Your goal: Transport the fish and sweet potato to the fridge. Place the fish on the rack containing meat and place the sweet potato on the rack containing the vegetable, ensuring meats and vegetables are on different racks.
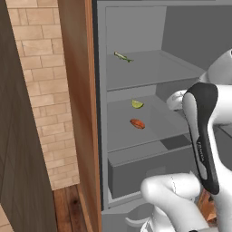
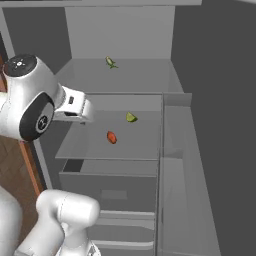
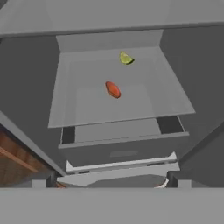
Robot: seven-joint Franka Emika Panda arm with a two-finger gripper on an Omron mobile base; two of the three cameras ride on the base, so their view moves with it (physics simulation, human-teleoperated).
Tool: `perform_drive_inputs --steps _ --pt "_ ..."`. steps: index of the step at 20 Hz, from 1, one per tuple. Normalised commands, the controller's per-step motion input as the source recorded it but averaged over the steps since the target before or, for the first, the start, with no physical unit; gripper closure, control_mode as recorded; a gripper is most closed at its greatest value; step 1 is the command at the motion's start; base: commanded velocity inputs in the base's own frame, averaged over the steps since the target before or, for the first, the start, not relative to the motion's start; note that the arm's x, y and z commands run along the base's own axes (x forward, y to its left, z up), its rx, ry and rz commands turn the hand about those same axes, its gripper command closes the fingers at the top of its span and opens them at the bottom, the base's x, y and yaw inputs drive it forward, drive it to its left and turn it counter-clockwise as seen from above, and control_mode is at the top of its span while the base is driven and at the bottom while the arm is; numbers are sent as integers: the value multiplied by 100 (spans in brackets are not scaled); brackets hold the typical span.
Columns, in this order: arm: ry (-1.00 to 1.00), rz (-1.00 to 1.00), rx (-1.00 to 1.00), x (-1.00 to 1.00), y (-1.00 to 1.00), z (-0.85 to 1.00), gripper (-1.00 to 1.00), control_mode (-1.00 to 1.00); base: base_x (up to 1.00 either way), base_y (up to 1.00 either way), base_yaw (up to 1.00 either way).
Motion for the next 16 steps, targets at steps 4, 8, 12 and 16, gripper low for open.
perform_drive_inputs --steps 4,8,12,16 --pt "-36 -10 0 -38 7 0 -100 -100 0 0 0" --pt "-50 -3 0 -34 0 0 -100 -100 0 0 0" --pt "-46 0 0 -19 0 11 -100 -100 0 0 0" --pt "-30 5 0 -40 0 51 -100 -100 0 0 0"
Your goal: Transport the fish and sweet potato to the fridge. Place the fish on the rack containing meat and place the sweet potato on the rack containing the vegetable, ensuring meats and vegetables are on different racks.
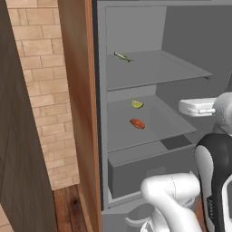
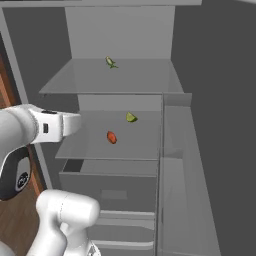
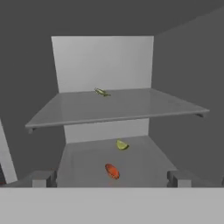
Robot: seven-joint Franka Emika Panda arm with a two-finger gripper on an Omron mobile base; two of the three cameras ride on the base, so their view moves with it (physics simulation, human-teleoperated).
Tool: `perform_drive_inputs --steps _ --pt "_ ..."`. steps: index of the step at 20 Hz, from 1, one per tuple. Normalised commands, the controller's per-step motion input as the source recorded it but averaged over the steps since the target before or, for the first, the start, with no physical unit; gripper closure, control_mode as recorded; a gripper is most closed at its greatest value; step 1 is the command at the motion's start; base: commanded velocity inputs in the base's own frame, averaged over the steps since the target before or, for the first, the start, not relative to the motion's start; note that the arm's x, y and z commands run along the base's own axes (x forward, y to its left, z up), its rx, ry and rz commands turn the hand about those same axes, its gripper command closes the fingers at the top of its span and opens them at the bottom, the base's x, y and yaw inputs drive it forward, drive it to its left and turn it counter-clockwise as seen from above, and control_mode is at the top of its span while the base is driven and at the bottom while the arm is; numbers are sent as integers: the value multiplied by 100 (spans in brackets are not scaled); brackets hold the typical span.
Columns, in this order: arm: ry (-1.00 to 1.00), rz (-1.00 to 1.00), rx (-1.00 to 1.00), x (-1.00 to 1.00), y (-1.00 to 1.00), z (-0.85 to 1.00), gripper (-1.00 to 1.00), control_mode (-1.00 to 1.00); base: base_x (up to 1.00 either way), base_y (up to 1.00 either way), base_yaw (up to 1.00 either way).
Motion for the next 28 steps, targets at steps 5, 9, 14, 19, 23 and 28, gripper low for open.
perform_drive_inputs --steps 5,9,14,19,23,28 --pt "-8 2 0 -33 0 69 -100 -100 0 0 0" --pt "-1 0 0 -38 1 43 -100 -100 0 0 0" --pt "0 0 0 0 0 0 -100 100 -91 4 0" --pt "0 0 0 0 0 0 -100 100 -100 14 0" --pt "0 0 0 0 0 0 -100 100 -100 31 0" --pt "0 0 0 0 0 0 -100 100 -100 79 0"
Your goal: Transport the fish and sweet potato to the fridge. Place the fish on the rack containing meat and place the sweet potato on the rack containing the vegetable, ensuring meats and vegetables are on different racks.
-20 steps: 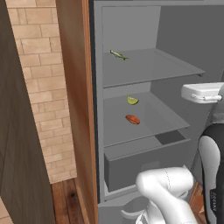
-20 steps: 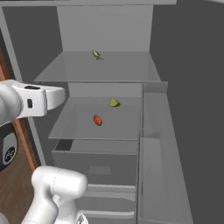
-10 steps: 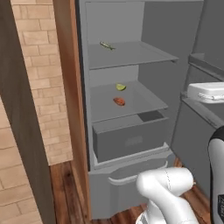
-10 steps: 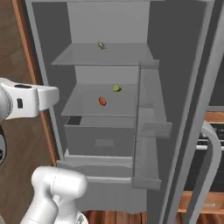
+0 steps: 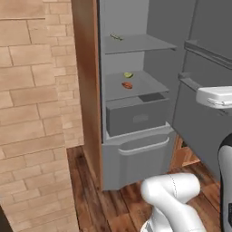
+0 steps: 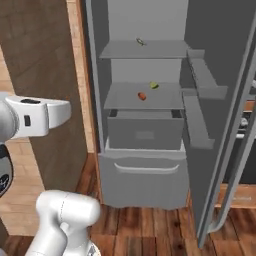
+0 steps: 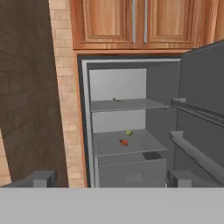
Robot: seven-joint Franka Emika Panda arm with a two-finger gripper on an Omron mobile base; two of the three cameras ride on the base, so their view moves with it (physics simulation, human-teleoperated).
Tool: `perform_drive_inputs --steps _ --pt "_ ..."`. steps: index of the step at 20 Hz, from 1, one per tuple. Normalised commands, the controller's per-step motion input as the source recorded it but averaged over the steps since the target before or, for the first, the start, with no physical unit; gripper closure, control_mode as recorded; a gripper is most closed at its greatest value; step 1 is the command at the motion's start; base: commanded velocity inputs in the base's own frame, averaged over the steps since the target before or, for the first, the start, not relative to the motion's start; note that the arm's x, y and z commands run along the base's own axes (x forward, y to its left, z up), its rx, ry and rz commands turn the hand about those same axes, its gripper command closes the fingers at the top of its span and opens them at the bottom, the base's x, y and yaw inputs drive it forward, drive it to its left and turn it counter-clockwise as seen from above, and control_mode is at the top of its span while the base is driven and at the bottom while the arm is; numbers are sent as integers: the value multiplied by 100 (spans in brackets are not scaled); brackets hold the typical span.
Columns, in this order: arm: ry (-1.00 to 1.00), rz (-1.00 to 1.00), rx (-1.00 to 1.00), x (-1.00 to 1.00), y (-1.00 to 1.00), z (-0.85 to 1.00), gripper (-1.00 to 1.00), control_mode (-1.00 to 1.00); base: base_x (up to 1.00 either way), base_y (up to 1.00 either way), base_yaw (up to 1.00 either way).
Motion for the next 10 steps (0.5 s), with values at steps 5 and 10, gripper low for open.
perform_drive_inputs --steps 5,10 --pt "0 0 0 0 0 0 -100 100 -68 13 -66" --pt "0 0 0 0 0 0 -100 100 -17 0 -93"
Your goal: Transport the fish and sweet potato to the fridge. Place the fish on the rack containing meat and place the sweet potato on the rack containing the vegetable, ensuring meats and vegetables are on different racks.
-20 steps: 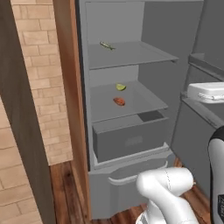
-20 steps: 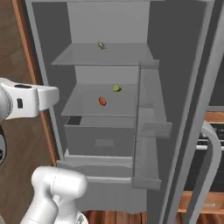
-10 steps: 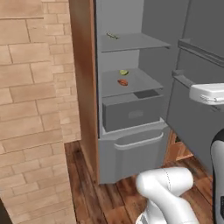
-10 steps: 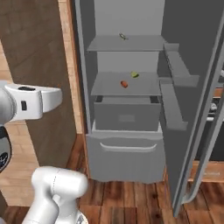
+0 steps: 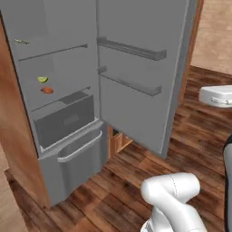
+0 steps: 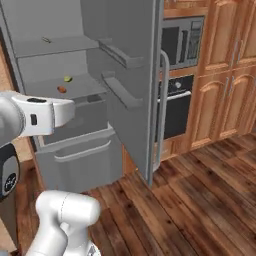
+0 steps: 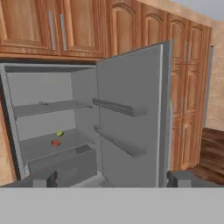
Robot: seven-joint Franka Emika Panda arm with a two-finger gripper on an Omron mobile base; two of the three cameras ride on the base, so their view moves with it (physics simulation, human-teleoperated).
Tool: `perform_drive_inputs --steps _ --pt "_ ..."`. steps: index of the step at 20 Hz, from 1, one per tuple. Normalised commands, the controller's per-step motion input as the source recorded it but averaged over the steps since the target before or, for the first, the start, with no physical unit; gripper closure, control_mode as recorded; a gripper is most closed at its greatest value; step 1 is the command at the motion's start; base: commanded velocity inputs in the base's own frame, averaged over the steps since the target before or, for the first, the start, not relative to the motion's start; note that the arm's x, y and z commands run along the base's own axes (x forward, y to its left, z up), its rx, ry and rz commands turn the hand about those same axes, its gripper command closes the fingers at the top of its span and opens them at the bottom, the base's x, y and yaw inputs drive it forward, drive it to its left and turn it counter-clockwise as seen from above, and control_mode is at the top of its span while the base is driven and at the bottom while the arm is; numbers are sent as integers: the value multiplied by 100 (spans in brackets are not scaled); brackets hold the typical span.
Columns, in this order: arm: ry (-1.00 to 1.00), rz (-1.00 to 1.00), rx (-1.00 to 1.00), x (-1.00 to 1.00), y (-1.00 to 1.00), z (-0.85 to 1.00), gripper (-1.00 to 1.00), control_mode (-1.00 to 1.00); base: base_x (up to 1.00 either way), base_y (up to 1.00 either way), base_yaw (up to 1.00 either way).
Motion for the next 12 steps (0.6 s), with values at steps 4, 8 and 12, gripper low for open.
perform_drive_inputs --steps 4,8,12 --pt "0 0 0 0 0 0 -100 100 0 0 -100" --pt "0 0 0 0 0 0 -100 100 0 0 -99" --pt "0 0 0 0 0 0 -100 100 -1 0 -97"
